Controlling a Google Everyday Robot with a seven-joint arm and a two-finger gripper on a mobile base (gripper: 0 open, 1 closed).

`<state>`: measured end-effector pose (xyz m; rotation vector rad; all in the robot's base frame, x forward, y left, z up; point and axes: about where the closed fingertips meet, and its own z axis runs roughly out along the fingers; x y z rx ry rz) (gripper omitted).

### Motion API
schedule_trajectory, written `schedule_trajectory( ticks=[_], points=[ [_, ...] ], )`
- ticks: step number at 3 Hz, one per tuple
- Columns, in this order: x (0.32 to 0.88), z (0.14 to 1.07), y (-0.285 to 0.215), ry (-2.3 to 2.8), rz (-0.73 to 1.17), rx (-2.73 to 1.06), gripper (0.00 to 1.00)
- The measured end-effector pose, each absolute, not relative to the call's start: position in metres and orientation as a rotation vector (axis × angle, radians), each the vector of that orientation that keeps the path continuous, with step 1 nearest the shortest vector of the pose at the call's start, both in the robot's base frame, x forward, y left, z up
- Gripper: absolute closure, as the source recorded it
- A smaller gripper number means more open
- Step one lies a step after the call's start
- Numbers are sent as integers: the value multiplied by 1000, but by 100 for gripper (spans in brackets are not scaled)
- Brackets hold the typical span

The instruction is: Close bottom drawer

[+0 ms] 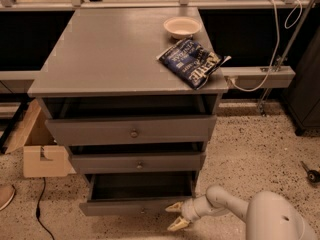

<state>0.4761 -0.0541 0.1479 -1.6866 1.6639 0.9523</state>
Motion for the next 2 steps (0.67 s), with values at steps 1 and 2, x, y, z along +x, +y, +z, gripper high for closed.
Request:
schedule_trajectory(
  ticks=[1, 2],
  points=[
    [484, 149, -54, 1631, 927, -1709, 15],
    [507, 156, -57, 1567, 843, -1726, 38]
  ],
)
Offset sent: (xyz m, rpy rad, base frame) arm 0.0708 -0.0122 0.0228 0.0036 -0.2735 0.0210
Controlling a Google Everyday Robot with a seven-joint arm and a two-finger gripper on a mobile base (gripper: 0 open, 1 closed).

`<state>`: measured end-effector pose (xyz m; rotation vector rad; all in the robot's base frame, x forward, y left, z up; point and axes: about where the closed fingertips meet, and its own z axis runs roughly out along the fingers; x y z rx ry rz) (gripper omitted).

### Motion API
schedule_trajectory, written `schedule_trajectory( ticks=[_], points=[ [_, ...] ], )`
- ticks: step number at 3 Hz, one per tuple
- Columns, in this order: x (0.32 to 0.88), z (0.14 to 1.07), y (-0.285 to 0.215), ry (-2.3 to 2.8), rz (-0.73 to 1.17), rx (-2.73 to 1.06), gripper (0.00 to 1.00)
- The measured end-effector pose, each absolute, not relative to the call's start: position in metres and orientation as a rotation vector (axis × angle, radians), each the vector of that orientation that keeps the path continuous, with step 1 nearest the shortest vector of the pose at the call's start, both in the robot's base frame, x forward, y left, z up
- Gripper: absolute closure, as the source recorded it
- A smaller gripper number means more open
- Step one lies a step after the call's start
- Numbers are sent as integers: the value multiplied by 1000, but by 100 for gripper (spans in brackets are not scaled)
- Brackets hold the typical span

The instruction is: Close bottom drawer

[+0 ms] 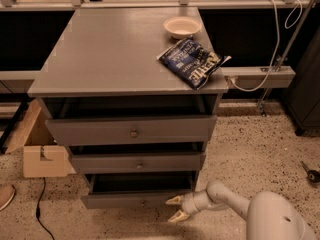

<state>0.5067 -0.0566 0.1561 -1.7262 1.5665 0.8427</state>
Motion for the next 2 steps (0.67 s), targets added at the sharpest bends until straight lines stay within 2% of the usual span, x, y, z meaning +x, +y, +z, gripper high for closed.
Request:
schedule_trajectory(
  ticks=[2],
  points=[
    [557, 163, -67, 1490, 705, -1698, 84]
  ],
)
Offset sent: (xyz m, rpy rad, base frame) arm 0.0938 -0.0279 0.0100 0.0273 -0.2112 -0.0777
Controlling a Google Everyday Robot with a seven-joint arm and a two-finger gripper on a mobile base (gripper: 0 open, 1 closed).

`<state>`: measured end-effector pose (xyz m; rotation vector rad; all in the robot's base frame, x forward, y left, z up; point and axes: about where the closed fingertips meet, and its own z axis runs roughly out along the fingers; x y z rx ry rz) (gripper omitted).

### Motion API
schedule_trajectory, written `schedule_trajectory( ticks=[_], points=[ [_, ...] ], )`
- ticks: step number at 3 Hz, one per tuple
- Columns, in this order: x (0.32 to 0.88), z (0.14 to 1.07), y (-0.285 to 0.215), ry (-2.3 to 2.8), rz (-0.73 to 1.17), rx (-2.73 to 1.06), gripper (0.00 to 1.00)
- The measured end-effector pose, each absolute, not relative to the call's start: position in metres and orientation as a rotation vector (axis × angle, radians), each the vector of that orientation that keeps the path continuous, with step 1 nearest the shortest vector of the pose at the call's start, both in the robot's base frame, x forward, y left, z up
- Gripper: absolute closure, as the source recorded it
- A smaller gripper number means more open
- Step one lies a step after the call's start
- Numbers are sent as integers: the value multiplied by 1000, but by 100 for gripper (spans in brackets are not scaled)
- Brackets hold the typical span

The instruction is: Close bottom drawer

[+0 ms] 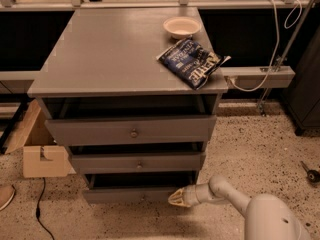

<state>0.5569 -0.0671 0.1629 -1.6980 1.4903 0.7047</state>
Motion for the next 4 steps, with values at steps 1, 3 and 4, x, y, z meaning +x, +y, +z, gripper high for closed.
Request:
schedule_trajectory(
  ticks=[1, 3, 4],
  points=[
    [582, 162, -71, 1469, 674, -1676, 100],
    [613, 167, -74, 1450, 639, -1653, 100],
    [585, 173, -99, 1434, 694, -1622, 100]
  ],
)
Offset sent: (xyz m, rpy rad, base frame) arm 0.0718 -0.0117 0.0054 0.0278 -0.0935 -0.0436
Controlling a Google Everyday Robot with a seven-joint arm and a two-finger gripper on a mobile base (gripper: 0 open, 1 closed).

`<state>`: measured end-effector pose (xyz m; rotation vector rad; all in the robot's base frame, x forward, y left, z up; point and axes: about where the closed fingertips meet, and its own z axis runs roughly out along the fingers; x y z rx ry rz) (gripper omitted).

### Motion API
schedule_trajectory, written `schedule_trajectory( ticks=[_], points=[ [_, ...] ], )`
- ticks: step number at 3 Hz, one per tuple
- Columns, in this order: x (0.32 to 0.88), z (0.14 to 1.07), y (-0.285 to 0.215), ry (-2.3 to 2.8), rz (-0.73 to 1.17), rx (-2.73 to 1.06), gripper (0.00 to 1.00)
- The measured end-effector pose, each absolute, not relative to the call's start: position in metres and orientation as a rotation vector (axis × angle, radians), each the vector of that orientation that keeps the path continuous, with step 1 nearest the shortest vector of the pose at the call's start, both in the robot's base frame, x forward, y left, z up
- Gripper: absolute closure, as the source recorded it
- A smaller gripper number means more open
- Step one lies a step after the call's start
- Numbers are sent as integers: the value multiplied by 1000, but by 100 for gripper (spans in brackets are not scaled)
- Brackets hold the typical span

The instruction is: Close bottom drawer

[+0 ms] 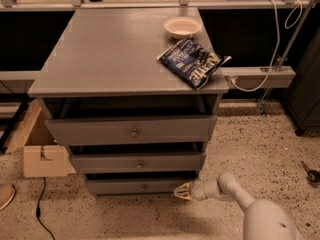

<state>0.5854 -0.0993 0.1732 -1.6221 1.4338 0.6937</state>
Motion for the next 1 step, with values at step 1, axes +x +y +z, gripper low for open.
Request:
schedule_trajectory(
  ticks=[1],
  points=[
    [544, 174, -129, 1460, 741, -1576, 100]
  ],
)
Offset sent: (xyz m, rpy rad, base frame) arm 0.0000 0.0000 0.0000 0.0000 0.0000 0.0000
